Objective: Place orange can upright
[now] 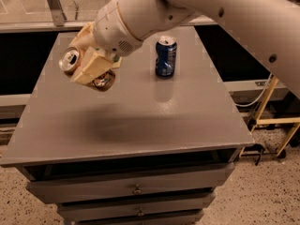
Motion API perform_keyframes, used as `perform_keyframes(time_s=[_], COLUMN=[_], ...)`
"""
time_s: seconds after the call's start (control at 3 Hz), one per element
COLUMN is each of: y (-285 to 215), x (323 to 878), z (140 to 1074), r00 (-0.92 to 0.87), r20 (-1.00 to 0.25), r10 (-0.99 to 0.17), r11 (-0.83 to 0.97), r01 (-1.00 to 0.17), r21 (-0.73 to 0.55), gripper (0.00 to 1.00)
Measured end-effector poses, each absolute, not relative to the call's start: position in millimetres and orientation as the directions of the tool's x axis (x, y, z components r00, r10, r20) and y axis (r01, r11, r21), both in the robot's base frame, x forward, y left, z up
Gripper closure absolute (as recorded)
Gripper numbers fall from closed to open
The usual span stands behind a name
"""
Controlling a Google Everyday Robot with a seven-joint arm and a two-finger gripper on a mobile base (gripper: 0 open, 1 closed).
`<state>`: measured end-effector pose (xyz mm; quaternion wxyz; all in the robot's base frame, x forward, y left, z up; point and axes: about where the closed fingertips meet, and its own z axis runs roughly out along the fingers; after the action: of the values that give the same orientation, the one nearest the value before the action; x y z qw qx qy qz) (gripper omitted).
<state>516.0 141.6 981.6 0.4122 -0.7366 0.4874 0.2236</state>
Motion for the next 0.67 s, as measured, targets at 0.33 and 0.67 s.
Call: perform_keyframes(time_s=[0.33, 0.67], y=[137.4, 133.5], x=[517.8, 520.0], z=[981.5, 980.6], r00=[0.351, 0.292], r20=[-0.814, -0.867], r10=[-0.463, -0.405], r11=[-0.087, -0.020], r01=[-0.932, -0.950], r21=[-0.353, -0.311], gripper=[1.00, 1.00])
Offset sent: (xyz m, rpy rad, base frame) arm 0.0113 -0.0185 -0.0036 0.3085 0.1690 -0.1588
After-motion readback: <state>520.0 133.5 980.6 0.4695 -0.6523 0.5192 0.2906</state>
